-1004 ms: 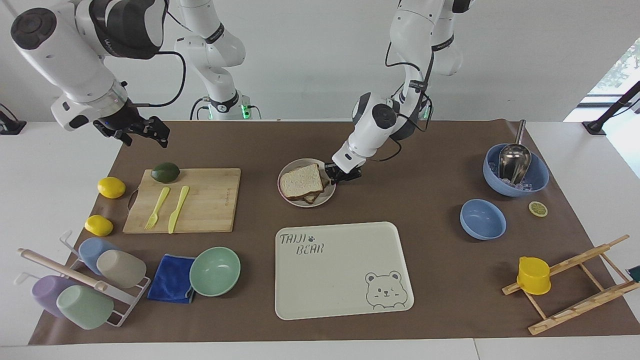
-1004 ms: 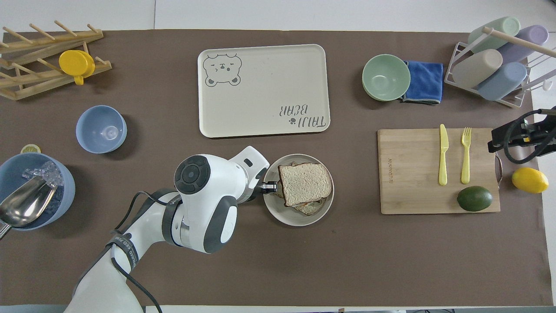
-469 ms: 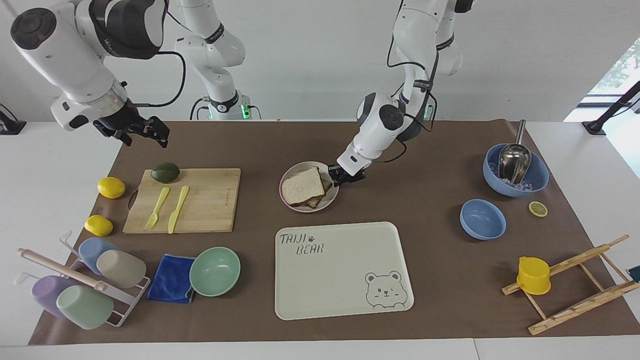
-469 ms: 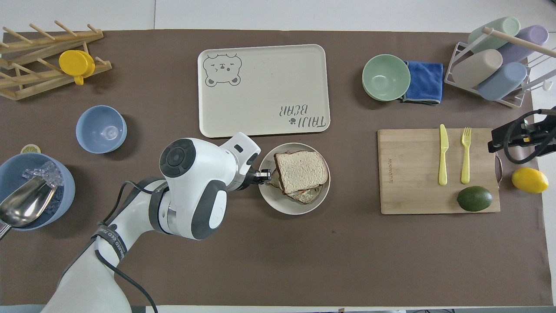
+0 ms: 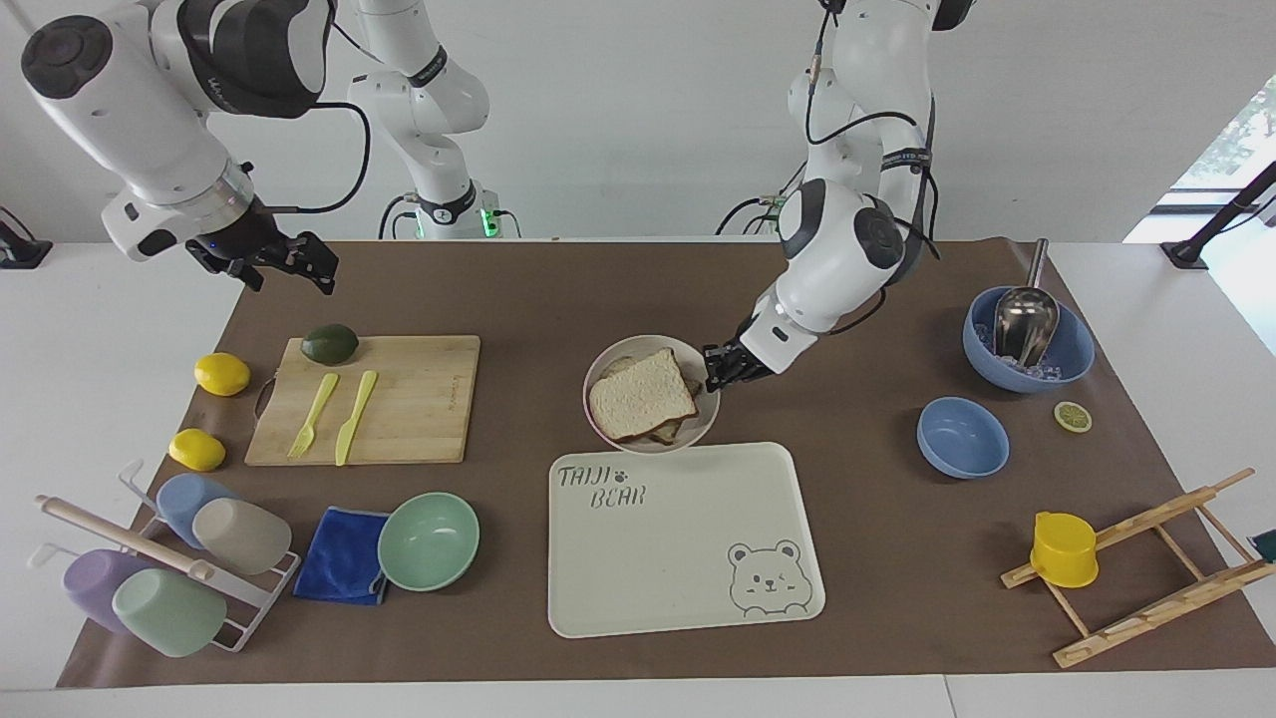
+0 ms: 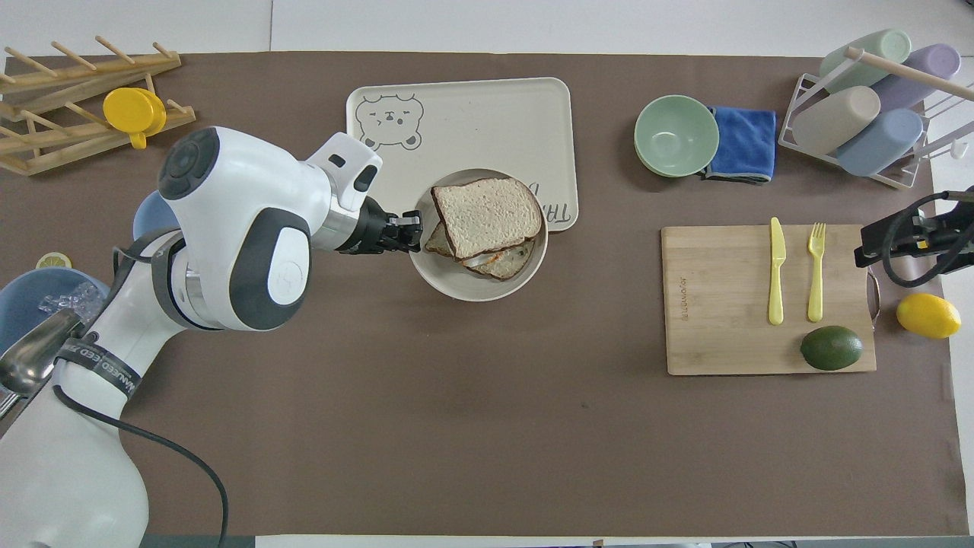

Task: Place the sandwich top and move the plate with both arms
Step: 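Slide the plate with the left gripper onto the cream tray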

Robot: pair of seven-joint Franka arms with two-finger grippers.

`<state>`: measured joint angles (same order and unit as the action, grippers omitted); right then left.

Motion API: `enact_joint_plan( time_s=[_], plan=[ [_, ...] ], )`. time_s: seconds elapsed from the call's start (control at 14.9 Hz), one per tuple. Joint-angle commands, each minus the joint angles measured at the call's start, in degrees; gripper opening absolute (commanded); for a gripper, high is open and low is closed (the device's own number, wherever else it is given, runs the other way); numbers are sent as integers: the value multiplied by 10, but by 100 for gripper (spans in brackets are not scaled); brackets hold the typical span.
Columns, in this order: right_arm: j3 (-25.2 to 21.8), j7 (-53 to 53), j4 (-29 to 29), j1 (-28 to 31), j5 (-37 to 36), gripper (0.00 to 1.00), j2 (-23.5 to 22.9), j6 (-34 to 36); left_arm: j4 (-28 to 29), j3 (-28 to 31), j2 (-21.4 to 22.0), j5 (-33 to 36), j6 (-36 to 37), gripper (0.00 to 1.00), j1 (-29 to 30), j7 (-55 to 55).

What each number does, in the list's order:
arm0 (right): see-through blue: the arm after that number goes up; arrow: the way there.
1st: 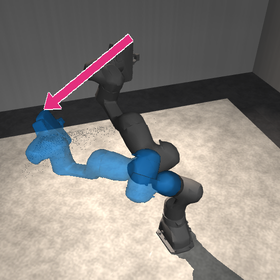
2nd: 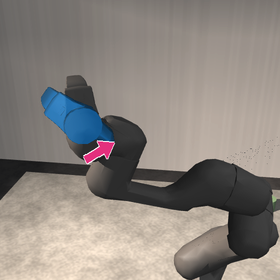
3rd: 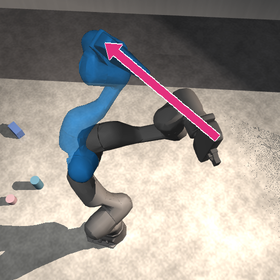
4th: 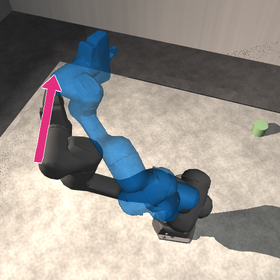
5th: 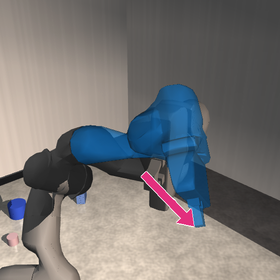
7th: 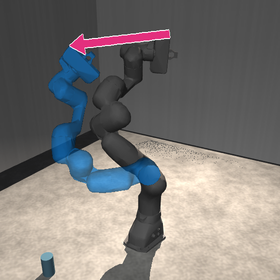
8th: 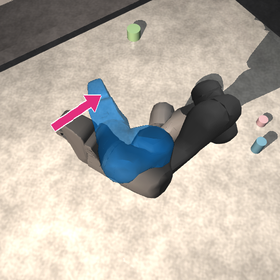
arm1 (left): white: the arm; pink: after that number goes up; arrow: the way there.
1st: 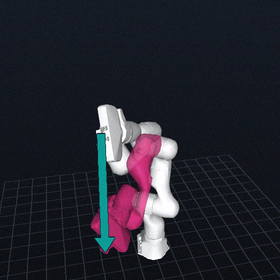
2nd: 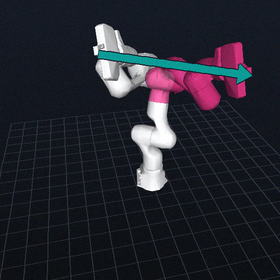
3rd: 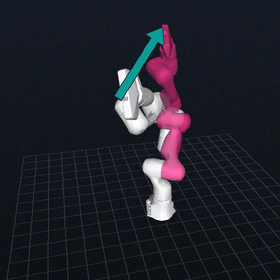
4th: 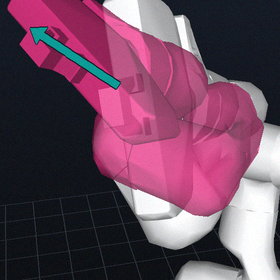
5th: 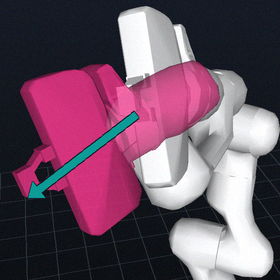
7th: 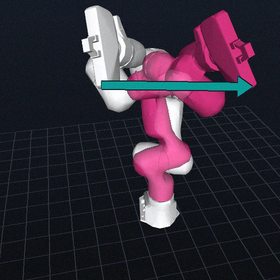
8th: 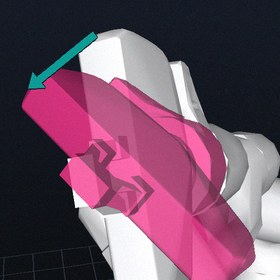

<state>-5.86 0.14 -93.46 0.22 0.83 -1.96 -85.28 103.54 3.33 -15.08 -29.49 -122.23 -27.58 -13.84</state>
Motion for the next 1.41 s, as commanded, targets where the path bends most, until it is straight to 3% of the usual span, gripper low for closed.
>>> enact_joint_plan(
  time_s=[0.0, 0.2, 0.47, 0.74, 0.87, 1.34],
  plan=[
    [2, -8, -11, 2, 2, 100, 12, 5, -132, -3, -77, -6, 65, 0, 43, -6],
    [3, -8, -11, 1, 2, 100, 12, 5, -216, -3, -144, -4, 92, 0, 62, -7],
    [2, -8, -11, 2, 2, 100, 12, 5, -286, 2, -216, -7, 68, 0, 63, -15],
    [3, -8, -11, 2, 2, 100, 12, 5, -281, 2, -232, 7, 18, 0, 65, -10],
    [3, -8, -11, 2, 2, 100, 12, 5, -242, 1, -232, 33, -40, 0, 46, -8],
    [2, -8, -11, 2, 2, 100, 12, 5, -219, 0, -233, 37, -41, 0, 31, 48]
  ],
)
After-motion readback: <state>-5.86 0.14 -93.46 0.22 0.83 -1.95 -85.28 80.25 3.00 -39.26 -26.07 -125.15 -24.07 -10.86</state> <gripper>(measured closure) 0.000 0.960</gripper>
